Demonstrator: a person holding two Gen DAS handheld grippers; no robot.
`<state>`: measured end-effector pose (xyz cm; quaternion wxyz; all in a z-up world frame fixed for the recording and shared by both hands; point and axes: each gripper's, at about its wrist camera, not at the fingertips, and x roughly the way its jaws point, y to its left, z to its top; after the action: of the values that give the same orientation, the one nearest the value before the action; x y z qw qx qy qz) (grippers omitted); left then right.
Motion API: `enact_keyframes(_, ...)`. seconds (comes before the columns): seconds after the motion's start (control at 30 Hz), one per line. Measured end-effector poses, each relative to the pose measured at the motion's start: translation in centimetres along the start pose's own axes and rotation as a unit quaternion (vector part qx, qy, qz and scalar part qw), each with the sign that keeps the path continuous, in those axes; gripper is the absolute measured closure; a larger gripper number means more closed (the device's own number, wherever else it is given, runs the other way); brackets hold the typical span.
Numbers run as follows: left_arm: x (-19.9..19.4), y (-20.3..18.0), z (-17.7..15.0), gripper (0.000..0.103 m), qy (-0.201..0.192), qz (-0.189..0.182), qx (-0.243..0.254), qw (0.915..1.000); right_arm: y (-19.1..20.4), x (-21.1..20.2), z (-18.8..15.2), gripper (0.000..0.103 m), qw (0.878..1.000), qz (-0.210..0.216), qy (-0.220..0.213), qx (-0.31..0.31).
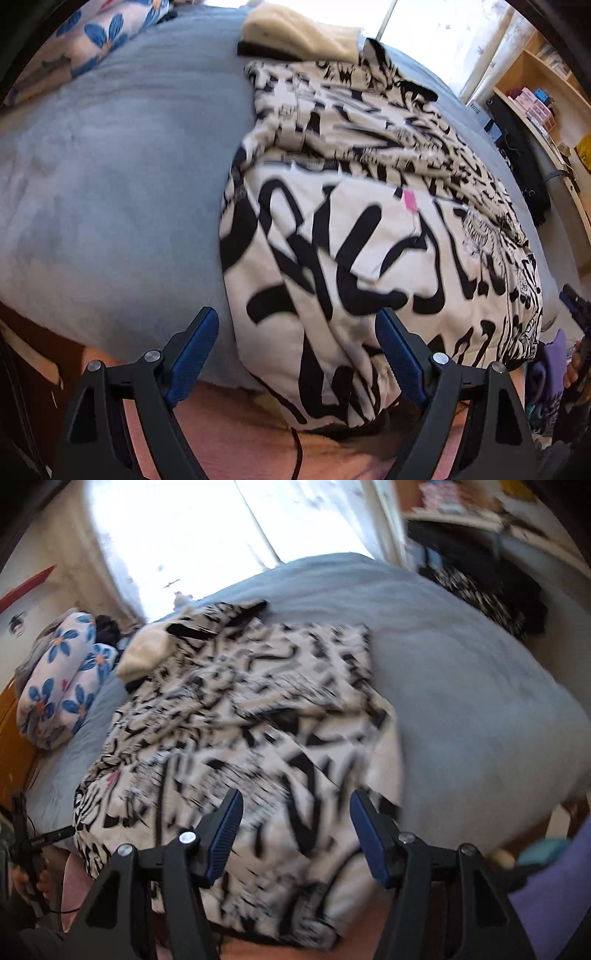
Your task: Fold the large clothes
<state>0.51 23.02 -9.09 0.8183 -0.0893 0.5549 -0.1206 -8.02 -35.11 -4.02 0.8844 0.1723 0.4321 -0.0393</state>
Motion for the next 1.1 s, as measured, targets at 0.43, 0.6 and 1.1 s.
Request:
enact_keyframes(0.43, 2.8, 0.1, -1.1, 0.017, 0.053, -0.013, -0.008, 0.9985, -3.6, 4.6, -6.3, 0.043, 0.992, 0.031, 0.103, 0.059)
enact_keyframes(0.6, 2.8, -0.6, -1.2, 0.031, 0.052, -0.009, 0.004, 0.9986, -2.9, 5.7, -6.3, 0.059, 0.992, 0.049, 0.112, 0.043)
enact_keyframes(1.1, -4.6, -3.8, 3.8, 0.096, -0.089, -0.134, -0.044, 0.9860, 3.3, -0.6, 1.8, 0.096, 0.995, 0.081, -0.038, -0.038)
